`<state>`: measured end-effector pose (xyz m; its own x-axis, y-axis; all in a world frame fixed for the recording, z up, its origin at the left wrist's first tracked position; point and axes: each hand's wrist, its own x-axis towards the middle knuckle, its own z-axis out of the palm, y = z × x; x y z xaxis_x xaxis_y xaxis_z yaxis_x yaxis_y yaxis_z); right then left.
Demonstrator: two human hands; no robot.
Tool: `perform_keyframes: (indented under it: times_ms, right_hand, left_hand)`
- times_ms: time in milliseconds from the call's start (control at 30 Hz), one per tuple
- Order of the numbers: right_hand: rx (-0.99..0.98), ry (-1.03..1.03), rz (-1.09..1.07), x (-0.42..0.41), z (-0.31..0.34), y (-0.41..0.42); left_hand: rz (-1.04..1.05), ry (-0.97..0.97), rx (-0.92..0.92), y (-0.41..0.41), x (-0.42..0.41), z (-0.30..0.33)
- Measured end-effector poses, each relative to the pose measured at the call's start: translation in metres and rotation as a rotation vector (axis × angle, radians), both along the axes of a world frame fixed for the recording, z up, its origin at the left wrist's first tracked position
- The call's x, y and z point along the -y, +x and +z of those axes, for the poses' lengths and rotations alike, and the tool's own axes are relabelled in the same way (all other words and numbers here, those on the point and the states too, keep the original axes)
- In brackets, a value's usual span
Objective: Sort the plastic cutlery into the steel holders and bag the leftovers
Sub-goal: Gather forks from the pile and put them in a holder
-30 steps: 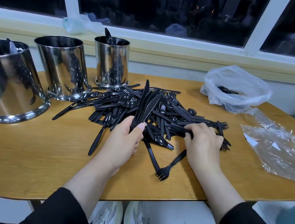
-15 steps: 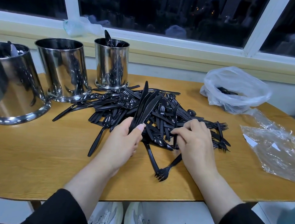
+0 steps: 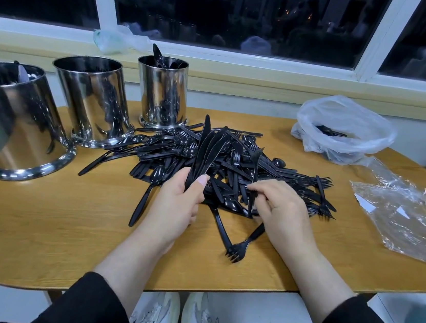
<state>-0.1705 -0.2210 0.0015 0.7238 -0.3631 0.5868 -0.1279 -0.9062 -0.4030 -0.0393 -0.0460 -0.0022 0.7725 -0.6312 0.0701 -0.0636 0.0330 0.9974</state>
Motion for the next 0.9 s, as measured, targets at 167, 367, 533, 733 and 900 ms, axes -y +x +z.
perform_keyframes:
  times_ms: [167,367,533,733,900]
  right_hand:
    - [0.038,0.112,0.023,-0.004,0.004,-0.001]
    - [0.108,0.359,-0.117,0.005,0.004,0.0]
    - [-0.016,0.318,0.007,0.013,0.002,-0.005]
    - [-0.203,-0.12,0.294,0.032,-0.005,-0.028]
    - [-0.309,-0.215,0.301,0.038,-0.007,-0.04]
  left_hand:
    - [0.008,-0.04,-0.005,-0.003,-0.001,0.006]
    - [0.012,-0.042,-0.011,-0.003,-0.002,0.008]
    - [0.018,-0.045,-0.027,-0.004,-0.002,0.009]
    - [0.023,-0.061,-0.044,-0.002,-0.001,0.009]
    - [0.018,-0.064,-0.051,-0.001,-0.001,0.008]
